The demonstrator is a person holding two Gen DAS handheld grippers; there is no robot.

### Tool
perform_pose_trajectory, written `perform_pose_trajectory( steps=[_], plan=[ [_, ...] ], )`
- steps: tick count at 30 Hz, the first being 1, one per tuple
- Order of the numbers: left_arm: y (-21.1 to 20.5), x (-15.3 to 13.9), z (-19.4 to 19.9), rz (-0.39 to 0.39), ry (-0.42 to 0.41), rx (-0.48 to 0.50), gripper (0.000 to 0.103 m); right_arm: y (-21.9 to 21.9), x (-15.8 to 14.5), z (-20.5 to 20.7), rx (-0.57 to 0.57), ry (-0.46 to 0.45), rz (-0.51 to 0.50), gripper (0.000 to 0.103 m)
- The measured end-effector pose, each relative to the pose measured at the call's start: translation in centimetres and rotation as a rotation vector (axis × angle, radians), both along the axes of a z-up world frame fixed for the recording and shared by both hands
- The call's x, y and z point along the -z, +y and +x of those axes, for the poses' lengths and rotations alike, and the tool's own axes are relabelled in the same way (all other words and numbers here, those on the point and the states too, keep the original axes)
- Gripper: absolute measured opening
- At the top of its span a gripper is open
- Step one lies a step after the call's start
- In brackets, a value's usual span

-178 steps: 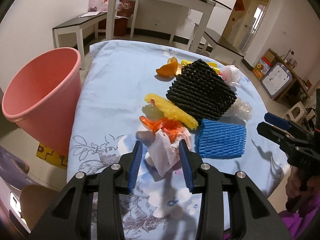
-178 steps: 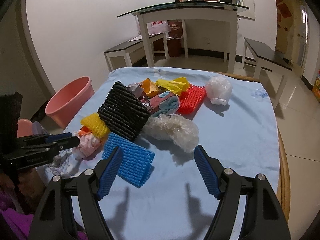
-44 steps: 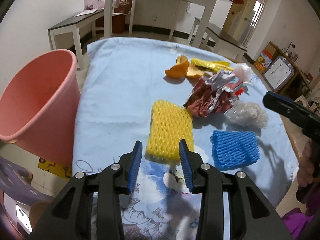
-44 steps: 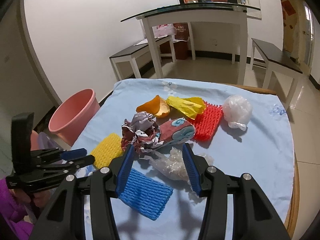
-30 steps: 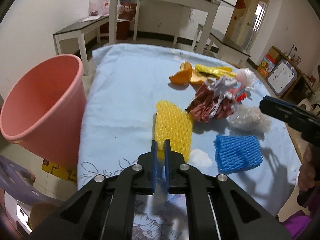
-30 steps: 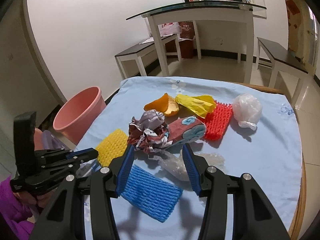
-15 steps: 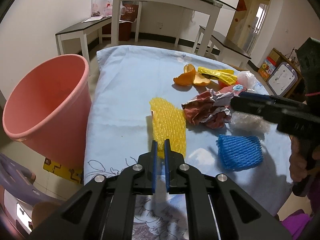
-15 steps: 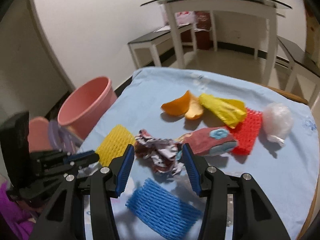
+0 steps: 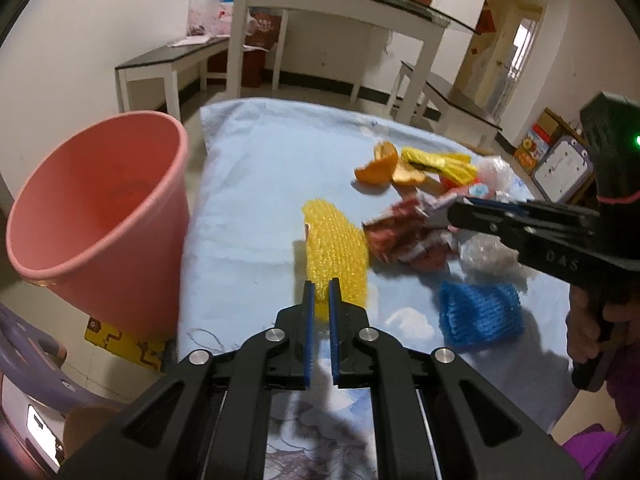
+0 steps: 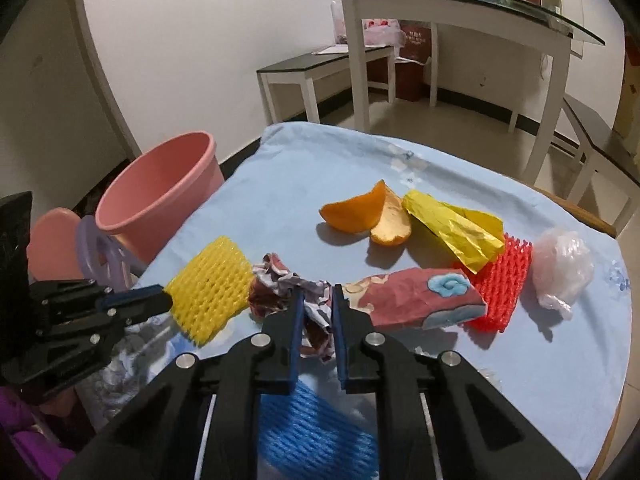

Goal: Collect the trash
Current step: 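Grasp yellow foam mesh sleeve with left tool while right tool grasps crumpled foil wrapper, then carry both items over pink bucket and open both tools to release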

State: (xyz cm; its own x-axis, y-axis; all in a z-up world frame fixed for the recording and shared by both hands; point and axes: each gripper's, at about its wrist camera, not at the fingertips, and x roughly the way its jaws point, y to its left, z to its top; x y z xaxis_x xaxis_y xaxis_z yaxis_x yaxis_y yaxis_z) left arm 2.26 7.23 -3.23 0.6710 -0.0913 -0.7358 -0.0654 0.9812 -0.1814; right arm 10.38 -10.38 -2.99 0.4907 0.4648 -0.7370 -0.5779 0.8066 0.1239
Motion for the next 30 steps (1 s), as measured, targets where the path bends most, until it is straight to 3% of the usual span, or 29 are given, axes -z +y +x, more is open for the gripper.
perform_pose_trajectory(
  steps=[12, 23, 30],
  plan=[
    [4.8, -3.6, -1.6, 0.008, -0.123, -0.135, 0.006, 1.7, -4.4, 0.6, 0.028, -0.075, 0.084, 0.011],
    [11.3, -5.1, -3.5, 0.018, -0.163, -0.339, 0.006, 11.5, -7.0, 1.6, -0.099, -0.096, 0.164, 0.012],
    [14.4, -4.5, -4.4, 0.02, -0.147, -0.418, 0.006, 18.1, -6.0, 2.4, -0.165, -0.071, 0.151, 0.012]
  ],
)
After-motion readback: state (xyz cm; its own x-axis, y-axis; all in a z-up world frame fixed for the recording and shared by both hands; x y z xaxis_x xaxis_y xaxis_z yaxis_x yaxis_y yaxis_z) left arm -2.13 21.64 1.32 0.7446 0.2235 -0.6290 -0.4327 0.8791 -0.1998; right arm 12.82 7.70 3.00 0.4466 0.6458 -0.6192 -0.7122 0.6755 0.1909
